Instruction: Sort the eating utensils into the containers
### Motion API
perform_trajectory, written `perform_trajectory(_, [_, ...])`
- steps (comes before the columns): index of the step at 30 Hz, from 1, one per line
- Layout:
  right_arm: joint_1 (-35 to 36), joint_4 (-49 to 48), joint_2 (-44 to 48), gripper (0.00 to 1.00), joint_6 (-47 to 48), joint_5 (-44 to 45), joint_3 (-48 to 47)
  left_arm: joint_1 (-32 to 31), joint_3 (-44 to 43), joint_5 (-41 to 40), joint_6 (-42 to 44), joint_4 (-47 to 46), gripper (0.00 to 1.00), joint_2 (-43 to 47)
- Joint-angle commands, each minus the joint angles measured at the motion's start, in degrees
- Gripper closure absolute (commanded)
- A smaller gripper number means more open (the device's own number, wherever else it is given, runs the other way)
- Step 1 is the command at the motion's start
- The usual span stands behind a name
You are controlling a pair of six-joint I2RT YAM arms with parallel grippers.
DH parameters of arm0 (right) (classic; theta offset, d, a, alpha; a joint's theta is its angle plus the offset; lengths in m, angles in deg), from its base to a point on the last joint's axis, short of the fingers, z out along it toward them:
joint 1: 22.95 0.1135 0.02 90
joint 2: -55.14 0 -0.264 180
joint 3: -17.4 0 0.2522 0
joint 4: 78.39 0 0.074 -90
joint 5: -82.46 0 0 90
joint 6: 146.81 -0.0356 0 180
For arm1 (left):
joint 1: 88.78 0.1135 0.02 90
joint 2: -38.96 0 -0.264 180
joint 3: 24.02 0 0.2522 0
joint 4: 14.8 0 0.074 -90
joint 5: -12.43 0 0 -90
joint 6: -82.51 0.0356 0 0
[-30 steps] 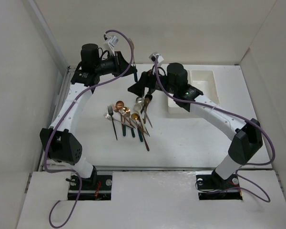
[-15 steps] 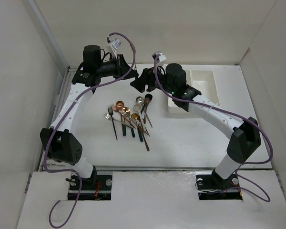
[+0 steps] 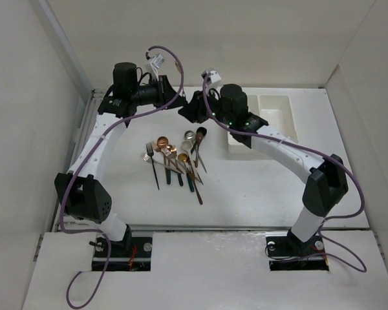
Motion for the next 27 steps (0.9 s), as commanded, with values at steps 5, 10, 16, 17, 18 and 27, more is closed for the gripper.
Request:
perform_trajectory(5, [-0.1, -1.1, -0.4, 1.00, 0.6, -0.9, -3.4, -0.6, 2.8, 2.1, -2.8, -4.5, 0.98, 2.5])
perform_trajectory(10, [-3.4, 0.5, 3.4, 1.00, 0.6, 7.9, 1.3, -0.6, 1.5, -5.8, 3.7, 3.1, 0.06, 1.0])
perform_trajectory(16, [-17.3, 22.2, 7.1, 1.00, 4.1, 22.4, 2.7, 2.8, 6.2, -26.3, 14.7, 10.8, 0.00, 1.7])
perform_trajectory(17, [-21.6, 29.4, 6.2, 1.00, 5.0, 24.3, 1.2, 3.5, 7.8, -29.1, 15.9, 10.8, 0.00, 2.2])
perform_trajectory(18, [-23.8, 32.8, 4.1, 1.00, 5.7, 25.7, 0.4, 3.5, 9.2, -31.9, 16.8, 11.8, 0.00, 2.2])
perform_trajectory(27, [-35.6, 45.6, -7.2, 1.00, 8.4, 30.8, -3.3, 3.5, 22.0, -47.4, 18.2, 11.8, 0.00, 3.0])
